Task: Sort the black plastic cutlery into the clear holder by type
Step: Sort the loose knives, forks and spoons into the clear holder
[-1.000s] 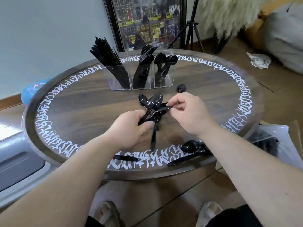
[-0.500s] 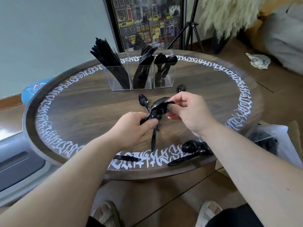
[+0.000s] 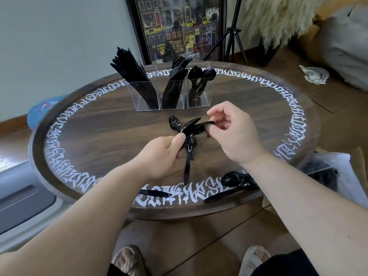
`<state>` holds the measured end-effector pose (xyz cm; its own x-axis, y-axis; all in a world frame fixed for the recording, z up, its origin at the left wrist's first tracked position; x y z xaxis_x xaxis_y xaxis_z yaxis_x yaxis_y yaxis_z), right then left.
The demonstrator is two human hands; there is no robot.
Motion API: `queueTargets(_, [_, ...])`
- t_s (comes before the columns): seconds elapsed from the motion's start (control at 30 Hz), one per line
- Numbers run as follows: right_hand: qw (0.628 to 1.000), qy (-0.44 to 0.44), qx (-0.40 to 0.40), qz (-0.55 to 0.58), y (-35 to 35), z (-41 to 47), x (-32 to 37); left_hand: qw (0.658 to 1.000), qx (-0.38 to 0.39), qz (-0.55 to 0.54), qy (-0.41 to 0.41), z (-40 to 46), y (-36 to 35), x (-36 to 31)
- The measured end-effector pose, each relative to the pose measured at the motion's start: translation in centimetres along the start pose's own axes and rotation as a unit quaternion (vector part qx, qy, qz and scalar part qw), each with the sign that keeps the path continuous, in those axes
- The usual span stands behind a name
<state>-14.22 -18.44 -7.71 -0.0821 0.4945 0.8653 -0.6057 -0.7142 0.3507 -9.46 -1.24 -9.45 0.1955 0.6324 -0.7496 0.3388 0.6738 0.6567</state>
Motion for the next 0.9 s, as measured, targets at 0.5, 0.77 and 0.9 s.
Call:
queueTargets(0.5, [0.999, 0.014, -0.039, -0.036, -0.3, -0.2, -0.7, 0.999, -0.014, -0.017, -0.035, 0.2, -0.1, -0.5])
queueTargets(0.77, [0.997, 0.016, -0.055, -0.061, -0.4, -0.2, -0.5, 0.999, 0.028, -0.044, -0.007, 0.2, -0.2, -0.4])
queueTargets(0.9, [0.996, 0.051, -0.025, -0.07, -1.1, -0.5, 0.3, 0.999, 0.041, 0.009, -0.034, 0.0, -0.3, -1.2])
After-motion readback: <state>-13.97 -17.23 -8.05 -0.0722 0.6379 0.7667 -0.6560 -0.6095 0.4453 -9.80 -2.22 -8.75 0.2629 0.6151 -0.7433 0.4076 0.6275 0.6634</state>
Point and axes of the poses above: each hand's wrist, its own z-axis towards the middle knuckle, its own y-axis out of the back of the hand, x = y × z, the point moved 4 cm from there along z, towards the middle knuckle, and after that the axes turned 11 degrees about -x, right-handed, at the moved point
